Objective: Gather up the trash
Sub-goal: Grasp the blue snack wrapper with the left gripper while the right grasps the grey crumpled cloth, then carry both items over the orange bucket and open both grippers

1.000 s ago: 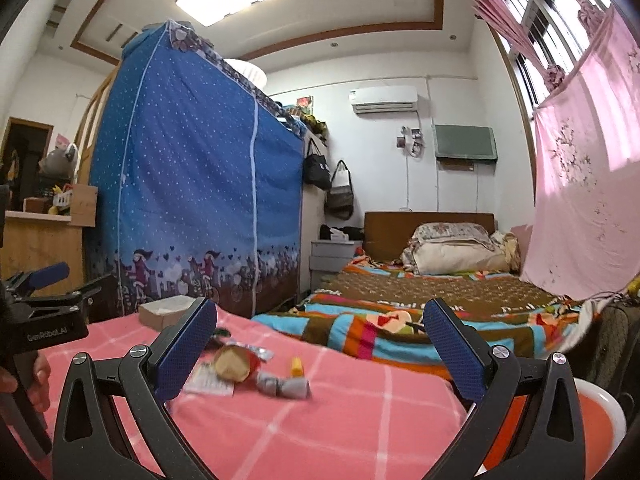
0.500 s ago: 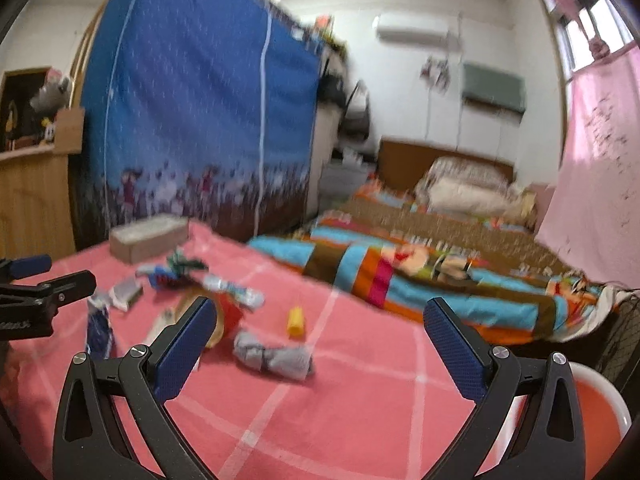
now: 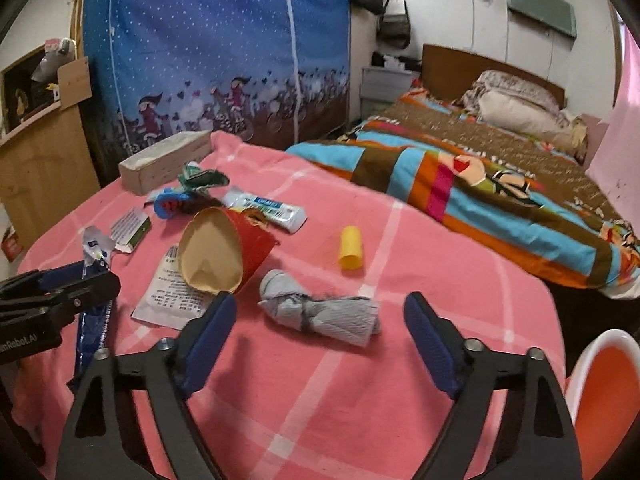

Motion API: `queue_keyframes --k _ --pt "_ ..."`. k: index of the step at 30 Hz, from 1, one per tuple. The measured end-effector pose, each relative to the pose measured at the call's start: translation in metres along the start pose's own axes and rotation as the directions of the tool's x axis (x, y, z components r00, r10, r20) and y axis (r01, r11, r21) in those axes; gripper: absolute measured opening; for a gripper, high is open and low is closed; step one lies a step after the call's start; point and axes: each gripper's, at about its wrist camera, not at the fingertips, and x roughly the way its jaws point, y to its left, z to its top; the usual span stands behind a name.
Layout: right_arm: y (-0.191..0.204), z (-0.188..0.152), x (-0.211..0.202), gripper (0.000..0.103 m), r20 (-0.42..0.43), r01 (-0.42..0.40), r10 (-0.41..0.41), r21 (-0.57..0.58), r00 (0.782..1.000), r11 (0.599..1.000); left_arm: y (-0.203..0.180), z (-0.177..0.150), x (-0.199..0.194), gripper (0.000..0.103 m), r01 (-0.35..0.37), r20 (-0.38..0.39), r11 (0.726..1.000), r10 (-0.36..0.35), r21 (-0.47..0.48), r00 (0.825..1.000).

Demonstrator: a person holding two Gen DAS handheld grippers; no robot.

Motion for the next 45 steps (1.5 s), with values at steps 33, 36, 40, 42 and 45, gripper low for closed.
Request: queue_keyframes --k 33,36,40,42,45 --pt "-0.009 -0.037 -0.086 0.019 0.297 -0.092 0.092 -0.015 0.950 0.996 -0.061 -0.018 -0.072 0.021 0.170 0.276 0.951 -0.241 0.257 0.930" --pt "-0.025 -0.040 -0.106 0.019 0.368 -0.075 0.061 0.022 0.928 0.997 -0.079 -0.012 -0.080 0.021 0.170 0.310 0.939 -0.264 0.300 0.913" --pt "-0.051 -0.046 -0.133 0.019 0.435 -0.030 -0.004 0.070 0.901 0.997 -0.114 -0.003 -0.085 0.021 0.203 0.316 0.912 -0.322 0.357 0.892" --pt "-0.064 -0.049 -0.144 0.019 0.454 -0.013 -0.034 0.099 0.890 0.995 -0.129 -0.002 -0.085 0.021 0.219 0.310 0.899 -0.346 0.380 0.885" --pt "-0.083 -0.058 -0.160 0.019 0.470 0.026 -0.093 0.147 0.878 0.989 -0.158 -0.002 -0.082 0.021 0.262 0.284 0.874 -0.394 0.409 0.874"
